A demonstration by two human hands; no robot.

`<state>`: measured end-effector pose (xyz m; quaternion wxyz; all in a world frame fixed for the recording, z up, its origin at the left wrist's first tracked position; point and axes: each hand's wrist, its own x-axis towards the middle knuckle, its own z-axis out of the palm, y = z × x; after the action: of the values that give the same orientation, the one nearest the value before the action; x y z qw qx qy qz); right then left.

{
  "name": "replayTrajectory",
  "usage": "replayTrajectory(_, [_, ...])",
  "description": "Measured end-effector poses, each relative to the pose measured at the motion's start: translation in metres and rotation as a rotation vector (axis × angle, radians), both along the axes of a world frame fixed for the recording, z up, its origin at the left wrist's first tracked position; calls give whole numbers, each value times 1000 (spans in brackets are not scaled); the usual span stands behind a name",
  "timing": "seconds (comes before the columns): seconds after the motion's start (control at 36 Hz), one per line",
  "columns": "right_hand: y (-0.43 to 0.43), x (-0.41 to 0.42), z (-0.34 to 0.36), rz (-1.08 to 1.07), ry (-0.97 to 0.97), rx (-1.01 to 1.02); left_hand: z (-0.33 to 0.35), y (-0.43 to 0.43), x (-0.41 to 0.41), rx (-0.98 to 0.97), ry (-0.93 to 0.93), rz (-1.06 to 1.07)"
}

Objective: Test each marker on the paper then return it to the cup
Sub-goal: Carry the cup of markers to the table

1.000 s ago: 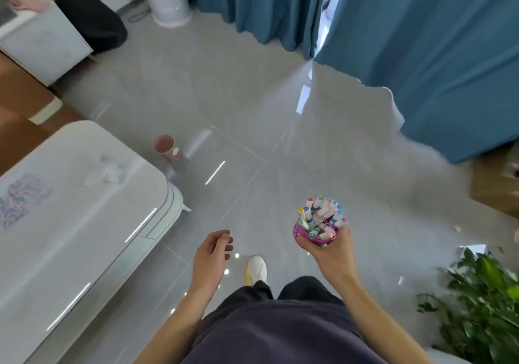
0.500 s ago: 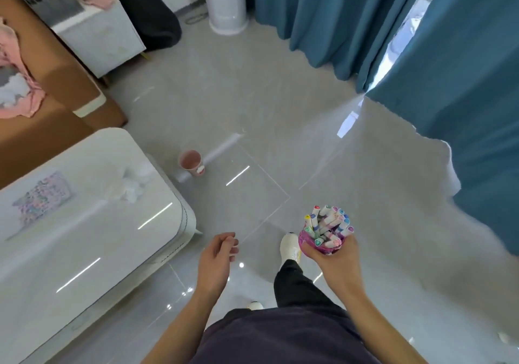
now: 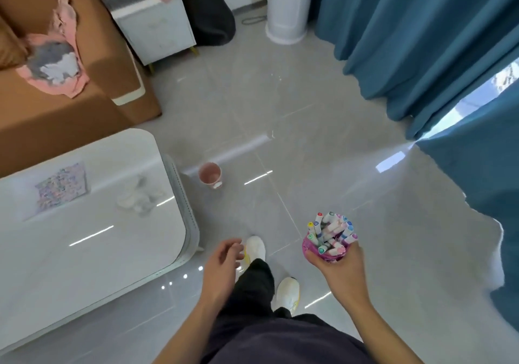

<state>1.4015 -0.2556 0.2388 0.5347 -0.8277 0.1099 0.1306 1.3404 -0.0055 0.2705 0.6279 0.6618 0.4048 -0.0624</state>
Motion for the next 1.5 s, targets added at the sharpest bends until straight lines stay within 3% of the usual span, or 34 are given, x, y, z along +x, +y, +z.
replayTrajectory(0.19, [43, 99, -29, 43, 17, -11, -10, 49, 95, -4, -1, 73])
replayTrajectory(0.42, [126, 230, -16, 122, -5, 11, -12, 124, 209, 5, -10, 103])
replayTrajectory(0.86, [258, 456, -22, 346, 26, 22, -13, 233, 367, 33, 24, 263])
replayTrajectory(1.25, [391, 662, -23, 725, 61, -15, -13, 313, 516, 28, 3, 667])
replayTrajectory(1.5, [502, 714, -17, 913, 85, -31, -11, 371, 539, -26, 18, 952])
